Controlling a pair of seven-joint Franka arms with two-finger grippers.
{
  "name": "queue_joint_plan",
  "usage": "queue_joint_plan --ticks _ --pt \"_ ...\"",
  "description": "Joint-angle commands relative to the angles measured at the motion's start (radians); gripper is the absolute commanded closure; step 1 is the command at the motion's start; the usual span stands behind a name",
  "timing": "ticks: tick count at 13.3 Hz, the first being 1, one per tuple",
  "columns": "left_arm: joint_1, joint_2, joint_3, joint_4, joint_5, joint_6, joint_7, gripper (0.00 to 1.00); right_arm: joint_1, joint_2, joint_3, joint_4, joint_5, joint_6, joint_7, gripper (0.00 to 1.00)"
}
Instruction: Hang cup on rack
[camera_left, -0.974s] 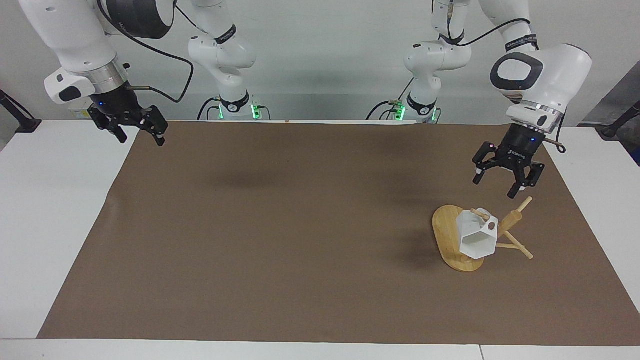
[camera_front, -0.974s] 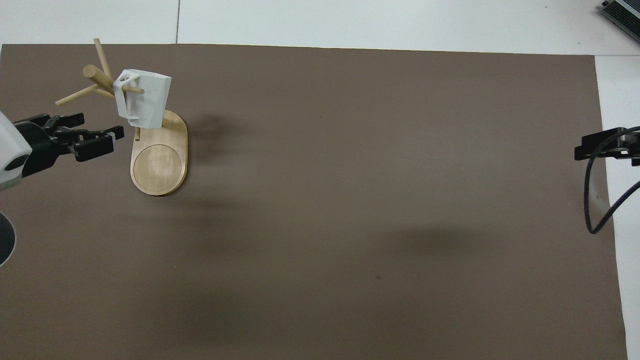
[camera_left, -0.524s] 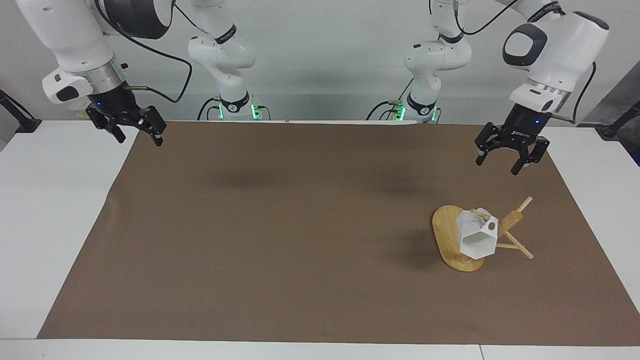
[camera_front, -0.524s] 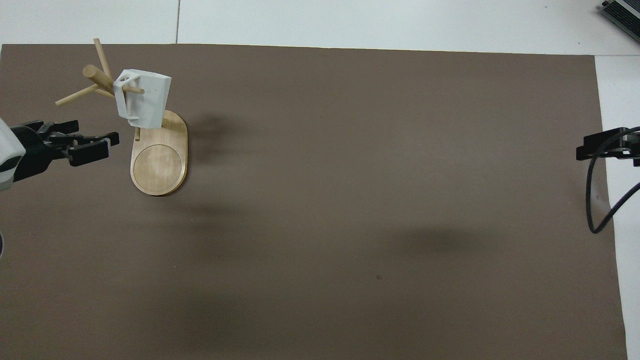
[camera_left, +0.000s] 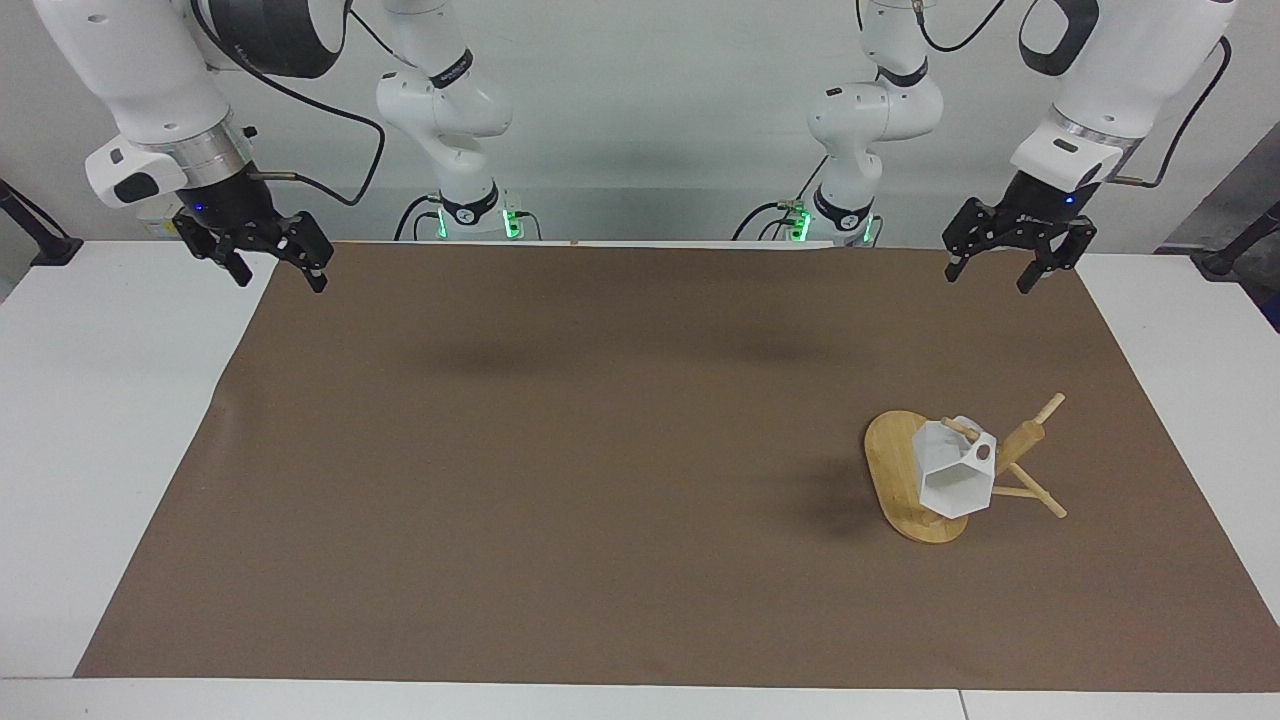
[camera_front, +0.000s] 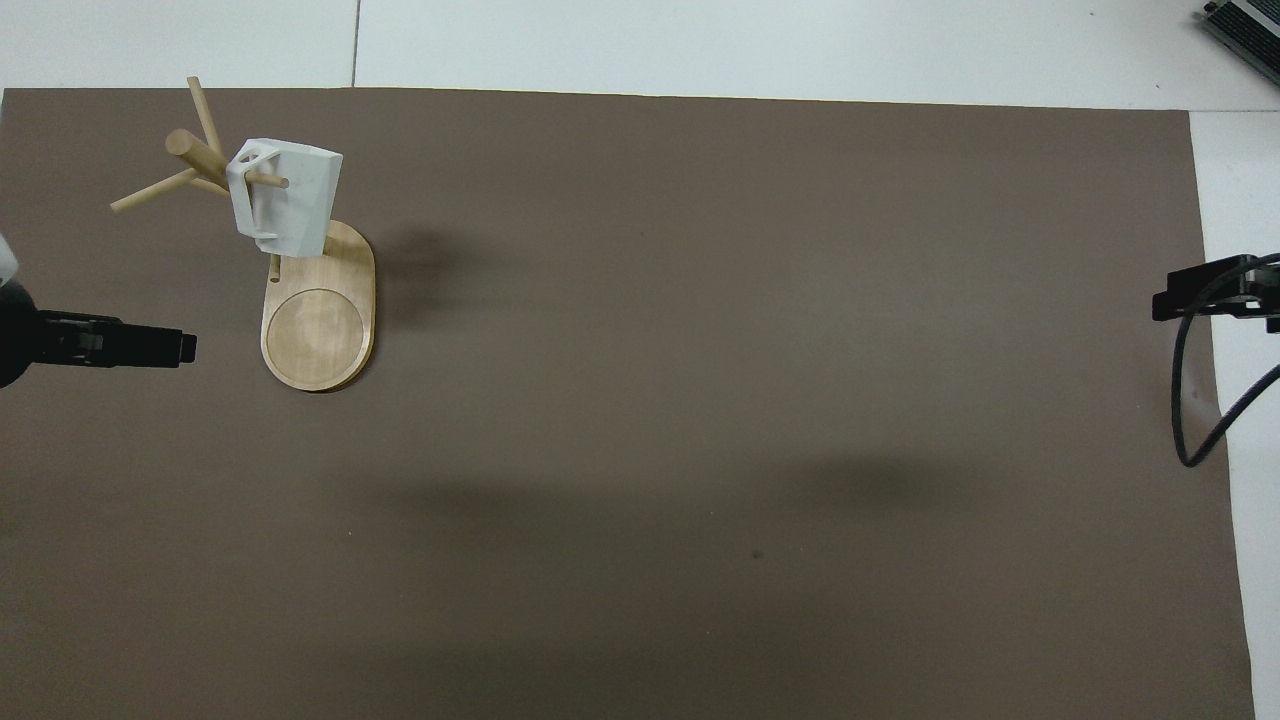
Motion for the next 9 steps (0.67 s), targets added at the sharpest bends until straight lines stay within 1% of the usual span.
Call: queue_joint_plan --ticks 1,3,4,5,6,7,8,9 --pt "-0.020 0.026 -0.023 0.071 0.040 -0.079 -0.043 0.00 0.007 -0.011 0.006 -0.008 -0.005 -0.013 -0.039 0.00" --pt "-0.020 0.031 -0.026 0.097 0.040 -0.120 -0.047 0.00 0.007 -0.012 0.006 -0.010 -0.007 -0.018 -0.043 0.00" --pt "-0.047 0.044 -0.017 0.121 0.042 -0.155 -0.049 0.00 0.009 -0.012 0.008 -0.008 -0.008 -0.019 -0.041 0.00" --pt "-0.105 0.057 0.014 0.146 0.049 -0.200 -0.060 0.00 0.009 -0.012 0.009 -0.009 -0.008 -0.022 -0.040 0.00" --pt "-0.163 0.075 0.067 0.183 0.087 -0.232 -0.093 0.00 0.010 -0.012 0.012 -0.008 -0.008 -0.027 -0.037 0.00" --pt "-0.196 0.089 0.093 0.228 0.095 -0.257 -0.106 0.00 0.010 -0.012 0.012 -0.008 -0.008 -0.032 -0.035 0.00" --pt "-0.202 0.104 0.097 0.262 0.094 -0.290 -0.106 0.00 0.012 -0.012 0.014 -0.008 -0.008 -0.033 -0.033 0.00" --pt "-0.202 0.116 0.098 0.275 0.094 -0.307 -0.112 0.00 0.010 -0.012 0.014 -0.008 -0.007 -0.035 -0.035 0.00"
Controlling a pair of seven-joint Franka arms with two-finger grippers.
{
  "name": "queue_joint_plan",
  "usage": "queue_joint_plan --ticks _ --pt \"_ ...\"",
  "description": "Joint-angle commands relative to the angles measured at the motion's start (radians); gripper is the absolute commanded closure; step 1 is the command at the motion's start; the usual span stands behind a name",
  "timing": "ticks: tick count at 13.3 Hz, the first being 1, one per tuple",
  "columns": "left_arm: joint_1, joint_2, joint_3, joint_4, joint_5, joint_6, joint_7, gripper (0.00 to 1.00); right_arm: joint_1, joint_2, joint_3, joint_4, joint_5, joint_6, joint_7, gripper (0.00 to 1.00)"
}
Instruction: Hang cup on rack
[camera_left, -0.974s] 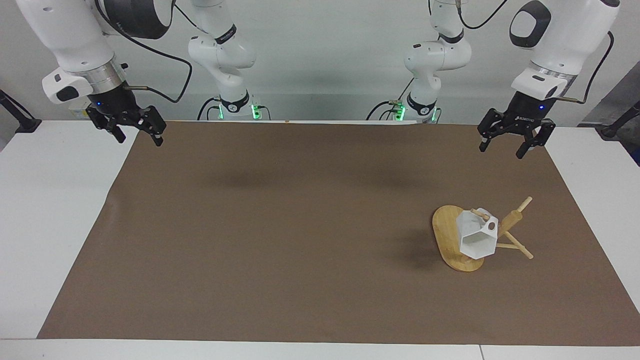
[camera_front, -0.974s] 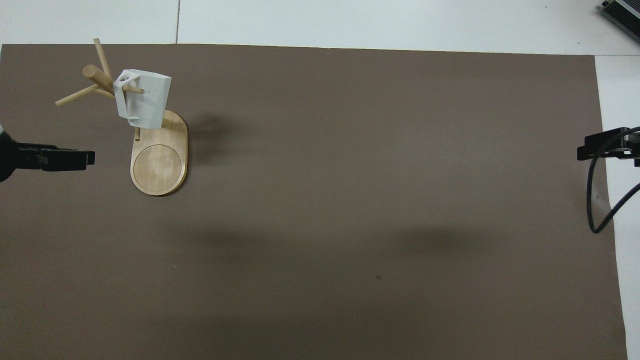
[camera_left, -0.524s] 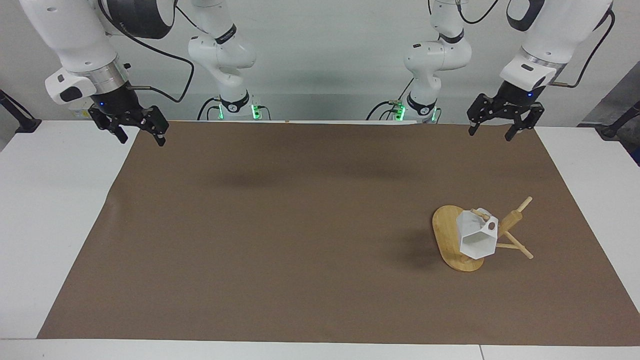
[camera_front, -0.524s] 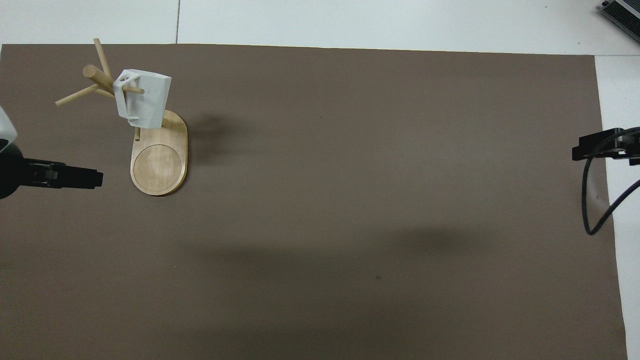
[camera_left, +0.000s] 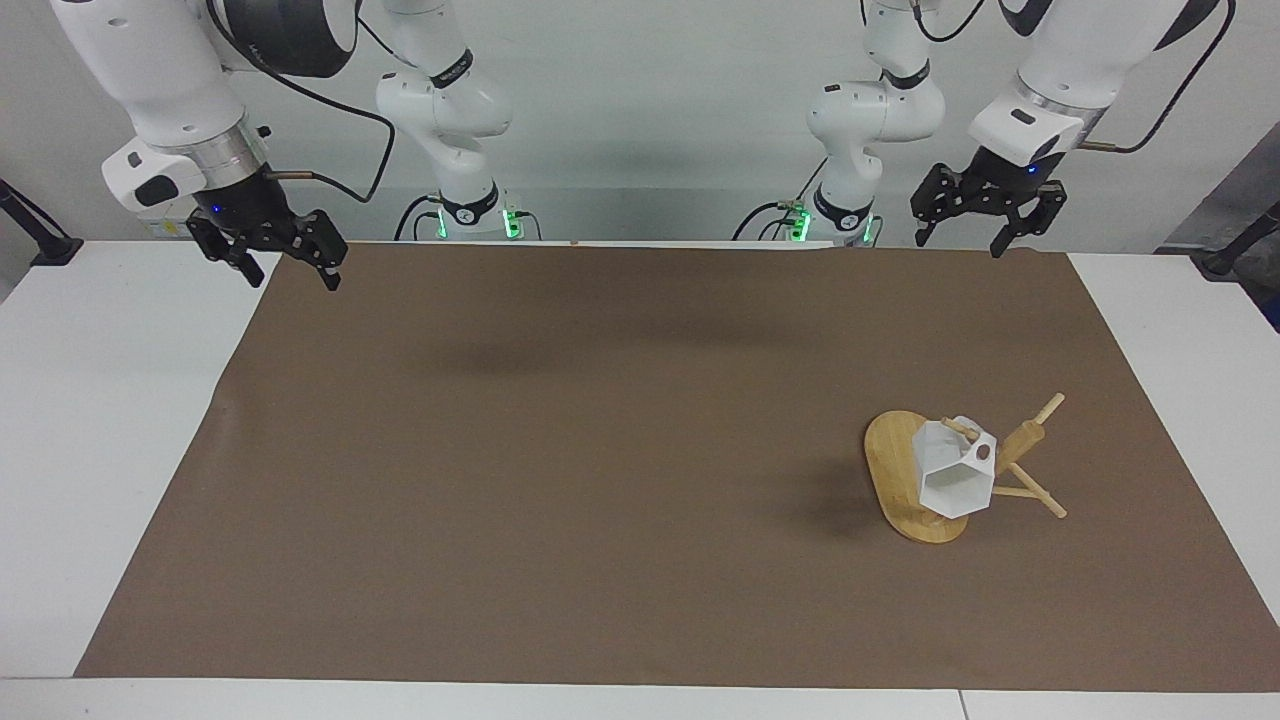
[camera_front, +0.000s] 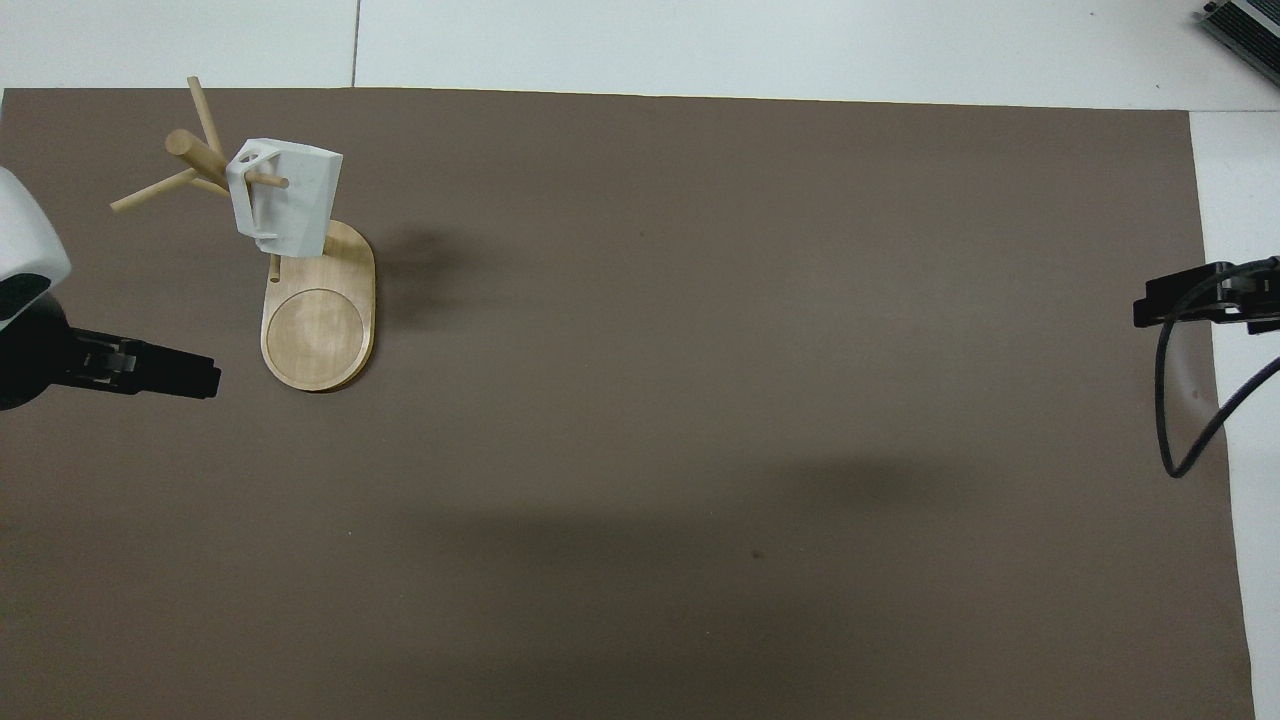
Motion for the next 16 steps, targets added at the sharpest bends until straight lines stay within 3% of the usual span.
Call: queue_joint_plan --ticks 1,6,16 --pt "-0.034 0.060 0.033 0.101 0.025 -0.071 -0.033 0.00 -0.001 -0.012 0.004 -0.008 -0.005 -0.019 -0.015 0.00" --pt "-0.005 0.089 0.059 0.148 0.025 -0.077 -0.103 0.00 -0.001 -0.012 0.004 -0.009 -0.005 -0.019 -0.019 0.00" --pt "0.025 0.039 0.062 0.101 0.037 -0.054 -0.071 0.00 -0.001 -0.012 0.004 -0.008 -0.005 -0.020 -0.021 0.00"
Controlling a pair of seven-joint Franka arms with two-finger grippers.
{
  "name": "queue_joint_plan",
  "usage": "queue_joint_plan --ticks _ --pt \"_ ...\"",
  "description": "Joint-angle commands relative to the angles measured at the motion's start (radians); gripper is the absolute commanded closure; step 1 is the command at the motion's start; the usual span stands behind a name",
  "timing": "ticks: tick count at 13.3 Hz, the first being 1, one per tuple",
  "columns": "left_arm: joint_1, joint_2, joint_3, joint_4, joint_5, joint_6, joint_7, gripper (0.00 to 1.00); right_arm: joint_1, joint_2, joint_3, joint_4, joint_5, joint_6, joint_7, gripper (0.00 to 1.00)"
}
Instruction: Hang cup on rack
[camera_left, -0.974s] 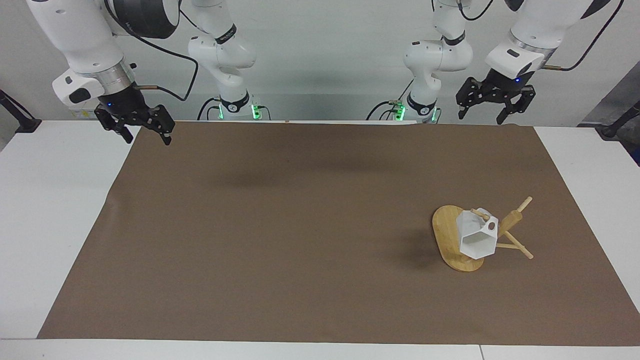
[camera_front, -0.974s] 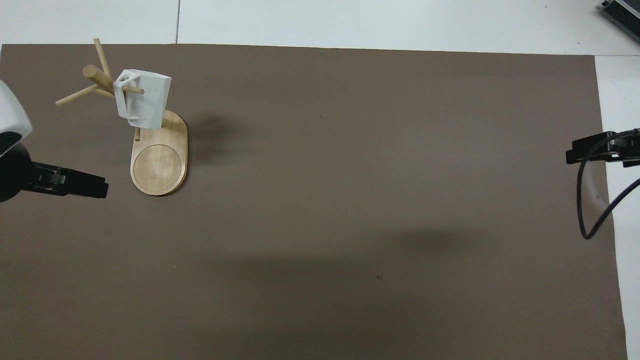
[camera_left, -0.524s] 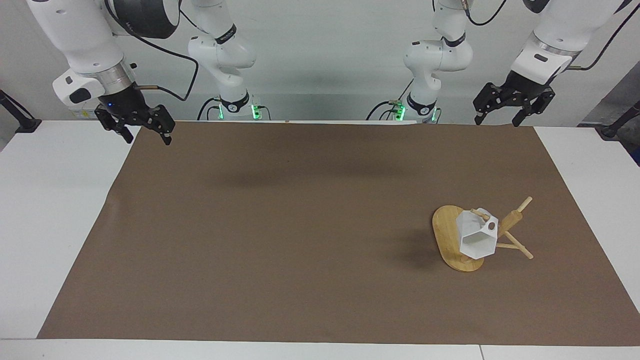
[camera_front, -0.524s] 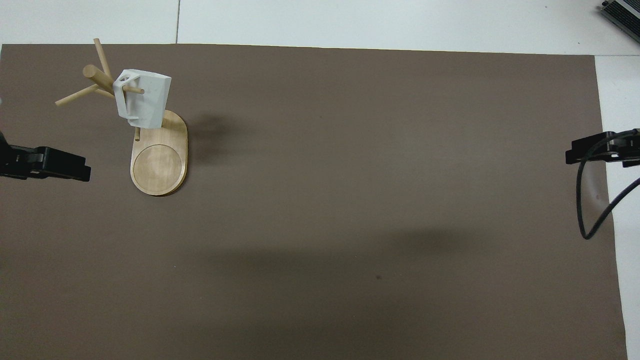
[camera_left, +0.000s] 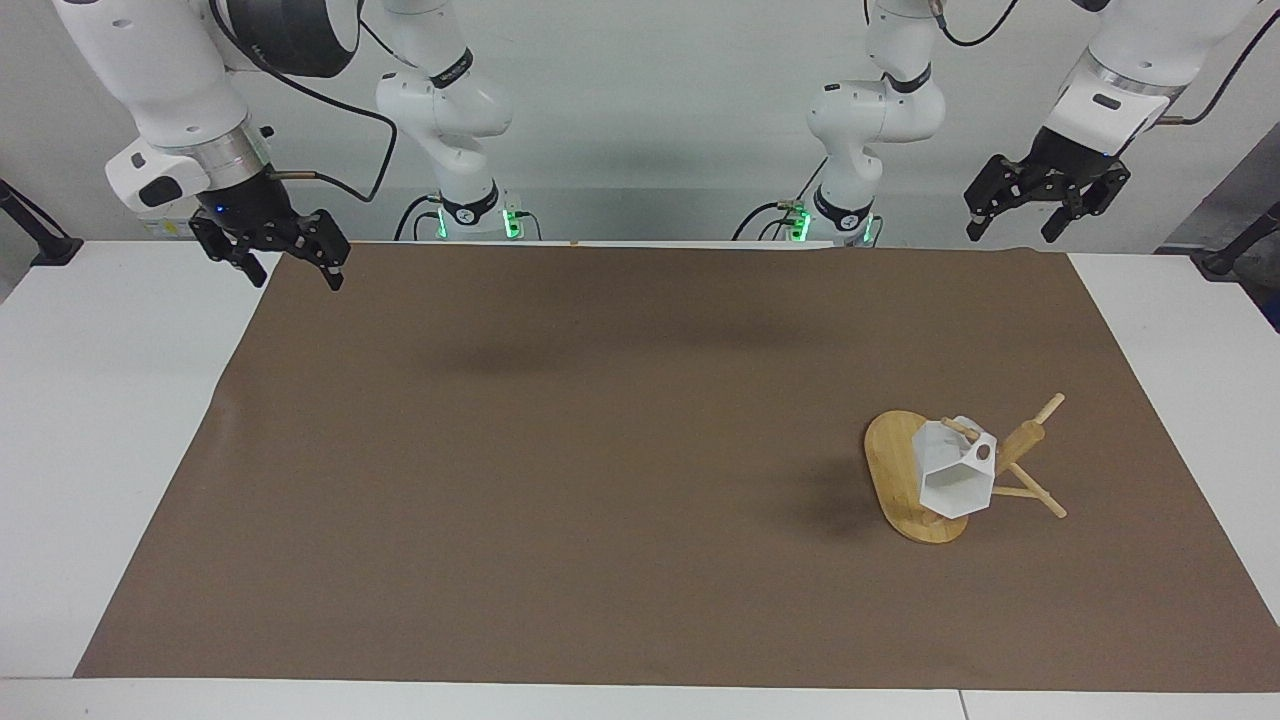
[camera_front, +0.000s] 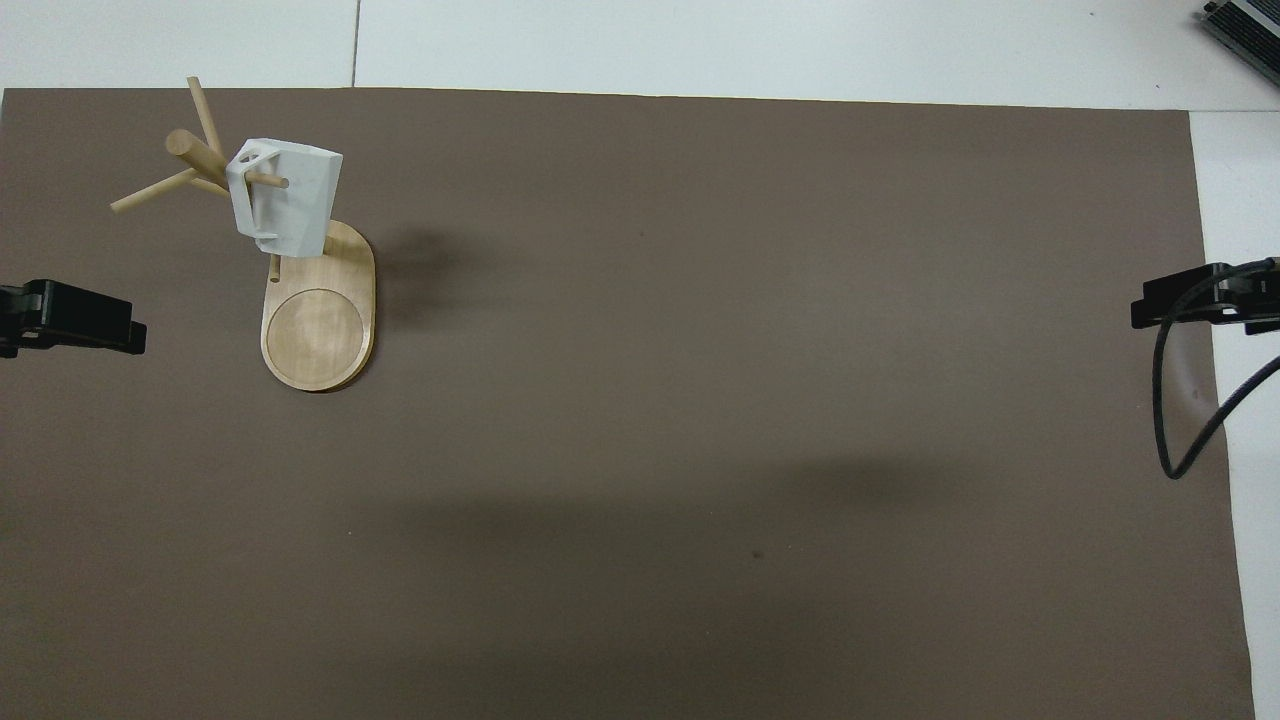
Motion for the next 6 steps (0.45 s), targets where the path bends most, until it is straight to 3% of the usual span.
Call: queue_joint_plan --ticks 1,6 --pt "0.006 -0.016 -0.002 -0.019 0.021 0.016 0.042 0.00 -0.001 -0.012 0.002 -0.009 -0.005 -0.019 -0.022 0.00" --pt "0.016 -0.016 0.005 -0.016 0.043 0.030 0.164 0.00 -0.001 -0.012 0.002 -0.008 -0.005 -0.019 -0.020 0.00"
